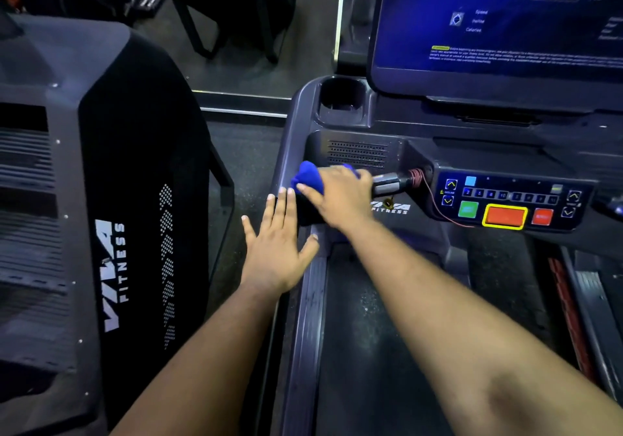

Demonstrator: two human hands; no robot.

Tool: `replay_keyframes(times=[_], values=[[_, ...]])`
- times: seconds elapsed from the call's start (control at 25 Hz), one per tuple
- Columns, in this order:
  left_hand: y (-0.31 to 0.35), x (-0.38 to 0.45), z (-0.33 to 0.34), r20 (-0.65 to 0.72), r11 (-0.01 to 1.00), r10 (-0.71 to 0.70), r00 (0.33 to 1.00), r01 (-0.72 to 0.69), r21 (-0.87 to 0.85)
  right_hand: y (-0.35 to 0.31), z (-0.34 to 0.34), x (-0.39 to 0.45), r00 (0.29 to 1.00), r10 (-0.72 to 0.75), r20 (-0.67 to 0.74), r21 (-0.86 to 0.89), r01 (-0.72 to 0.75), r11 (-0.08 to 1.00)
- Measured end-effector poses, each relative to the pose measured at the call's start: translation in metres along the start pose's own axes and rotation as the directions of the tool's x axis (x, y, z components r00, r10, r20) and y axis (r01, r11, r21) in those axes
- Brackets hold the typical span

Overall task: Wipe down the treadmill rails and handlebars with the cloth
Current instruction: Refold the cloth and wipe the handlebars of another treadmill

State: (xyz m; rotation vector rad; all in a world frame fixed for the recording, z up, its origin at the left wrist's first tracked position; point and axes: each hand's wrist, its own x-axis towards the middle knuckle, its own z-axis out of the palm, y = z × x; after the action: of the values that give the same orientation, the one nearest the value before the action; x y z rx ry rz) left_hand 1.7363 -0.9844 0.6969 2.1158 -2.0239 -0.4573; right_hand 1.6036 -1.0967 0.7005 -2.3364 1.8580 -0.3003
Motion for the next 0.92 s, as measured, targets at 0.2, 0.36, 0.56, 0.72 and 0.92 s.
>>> replay_keyframes(times=[0.2, 0.36, 0.56, 0.72, 0.92], values=[[-0.006, 0.002, -0.006, -0.05, 0.934, -0.054, 0.997, 0.033, -0.355, -0.056, 0.025, -0.017, 0.998, 0.013, 0.054, 0.373, -0.033, 0.927], [-0.011, -0.034, -0.011, -0.065, 0.775, -0.192, 0.979, 0.111, -0.622, -0.056, 0.03, -0.086, 0.984, -0.165, -0.059, 0.63, 0.165, 0.759], [-0.036, -0.144, 0.003, 0.075, 0.746, -0.166, 0.983, 0.175, -0.643, -0.076, 0.023, -0.177, 0.977, -0.213, 0.009, 0.607, 0.164, 0.777], [-0.055, -0.236, 0.015, 0.082, 0.72, -0.121, 0.989, 0.144, -0.679, -0.094, 0.02, -0.261, 0.97, -0.239, 0.033, 0.579, 0.177, 0.796], [-0.077, -0.347, 0.018, 0.16, 0.692, -0.168, 0.973, 0.231, -0.684, -0.119, 0.018, -0.371, 0.961, -0.264, 0.078, 0.564, 0.176, 0.807]])
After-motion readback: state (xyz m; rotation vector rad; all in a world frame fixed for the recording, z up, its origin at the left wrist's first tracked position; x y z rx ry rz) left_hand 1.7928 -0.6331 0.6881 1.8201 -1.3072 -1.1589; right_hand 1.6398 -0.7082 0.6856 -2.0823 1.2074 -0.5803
